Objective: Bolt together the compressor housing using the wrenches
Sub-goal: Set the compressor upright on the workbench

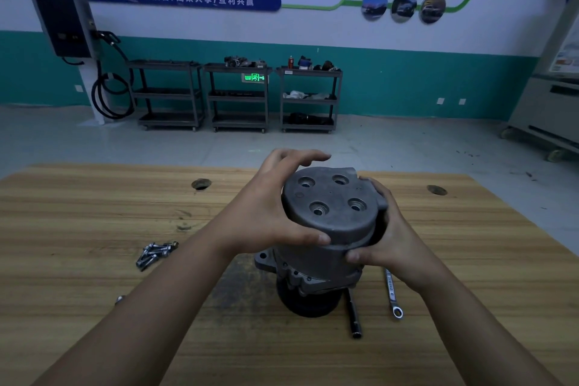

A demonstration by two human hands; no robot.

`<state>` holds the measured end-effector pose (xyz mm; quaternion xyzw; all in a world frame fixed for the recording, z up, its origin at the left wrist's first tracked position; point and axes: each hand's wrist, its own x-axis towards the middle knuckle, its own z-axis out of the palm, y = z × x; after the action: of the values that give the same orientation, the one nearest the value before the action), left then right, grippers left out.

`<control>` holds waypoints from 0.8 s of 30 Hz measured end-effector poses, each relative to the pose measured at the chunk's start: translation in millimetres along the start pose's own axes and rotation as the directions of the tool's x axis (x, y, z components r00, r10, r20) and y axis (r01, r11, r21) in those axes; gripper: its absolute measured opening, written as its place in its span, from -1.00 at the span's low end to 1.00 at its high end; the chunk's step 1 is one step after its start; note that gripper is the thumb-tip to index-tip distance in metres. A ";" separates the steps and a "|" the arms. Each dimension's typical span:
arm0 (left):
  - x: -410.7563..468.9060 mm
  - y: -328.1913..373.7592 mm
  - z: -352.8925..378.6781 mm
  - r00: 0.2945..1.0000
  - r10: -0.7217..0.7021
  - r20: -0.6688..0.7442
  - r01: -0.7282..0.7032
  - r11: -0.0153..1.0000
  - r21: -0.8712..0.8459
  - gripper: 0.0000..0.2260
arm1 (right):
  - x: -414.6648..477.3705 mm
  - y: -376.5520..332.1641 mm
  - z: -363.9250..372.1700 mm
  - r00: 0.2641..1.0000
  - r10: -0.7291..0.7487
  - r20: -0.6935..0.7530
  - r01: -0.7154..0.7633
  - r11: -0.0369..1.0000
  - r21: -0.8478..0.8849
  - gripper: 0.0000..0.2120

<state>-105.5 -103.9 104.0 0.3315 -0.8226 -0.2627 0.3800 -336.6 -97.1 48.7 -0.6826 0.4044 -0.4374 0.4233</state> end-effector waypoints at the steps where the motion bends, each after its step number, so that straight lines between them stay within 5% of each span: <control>1: -0.1 -0.2 -0.4 1.000 -0.001 0.000 0.001 1.000 -0.001 -0.23 | 0.0 -0.2 0.4 1.000 0.001 0.000 -0.001 1.000 0.002 0.14; 24: 6.5 -6.9 -12.0 0.995 -0.004 0.099 0.012 0.997 -0.079 -0.16 | -8.2 -6.3 14.0 0.993 -0.035 -0.113 0.032 0.999 -0.026 0.04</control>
<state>-96.7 -115.3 109.1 0.3059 -0.8279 -0.3128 0.3510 -324.7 -84.4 48.9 -0.6684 0.4214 -0.4776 0.3841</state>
